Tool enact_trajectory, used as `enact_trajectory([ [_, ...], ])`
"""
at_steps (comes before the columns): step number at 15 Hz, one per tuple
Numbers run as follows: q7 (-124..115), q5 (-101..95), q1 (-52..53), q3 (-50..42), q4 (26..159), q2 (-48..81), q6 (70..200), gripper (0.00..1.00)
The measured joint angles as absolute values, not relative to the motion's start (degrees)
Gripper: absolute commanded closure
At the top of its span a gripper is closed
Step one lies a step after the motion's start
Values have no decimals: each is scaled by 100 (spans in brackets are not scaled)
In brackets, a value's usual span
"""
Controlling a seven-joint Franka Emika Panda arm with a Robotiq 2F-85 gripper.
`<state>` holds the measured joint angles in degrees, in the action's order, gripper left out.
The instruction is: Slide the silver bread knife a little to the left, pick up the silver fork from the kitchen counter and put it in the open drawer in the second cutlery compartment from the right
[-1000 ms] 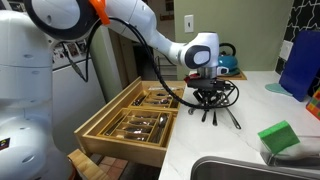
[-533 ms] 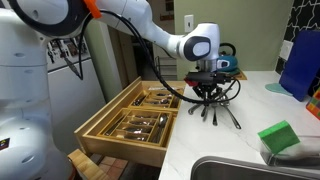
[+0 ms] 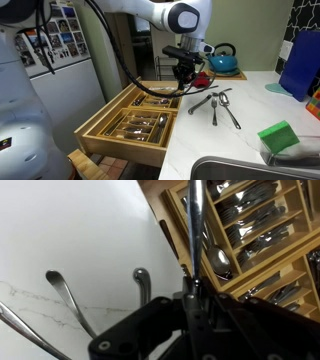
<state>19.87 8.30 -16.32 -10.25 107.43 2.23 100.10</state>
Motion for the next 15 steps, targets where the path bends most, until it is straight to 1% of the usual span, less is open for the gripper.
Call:
enact_trajectory([
  [3, 778, 861, -1302, -883, 11297, -319, 10675, 97],
  [6, -492, 737, -975, -584, 12125, -767, 11868, 97],
  [9, -1848, 138, -808, -204, 12931, -1140, 12943, 97],
  [10, -2326, -145, -842, -52, 13146, -1249, 13129, 97],
  [11, -2791, -434, -867, 66, 13315, -1353, 13187, 89],
  [15, -3403, -841, -875, 209, 13619, -1623, 13113, 89],
])
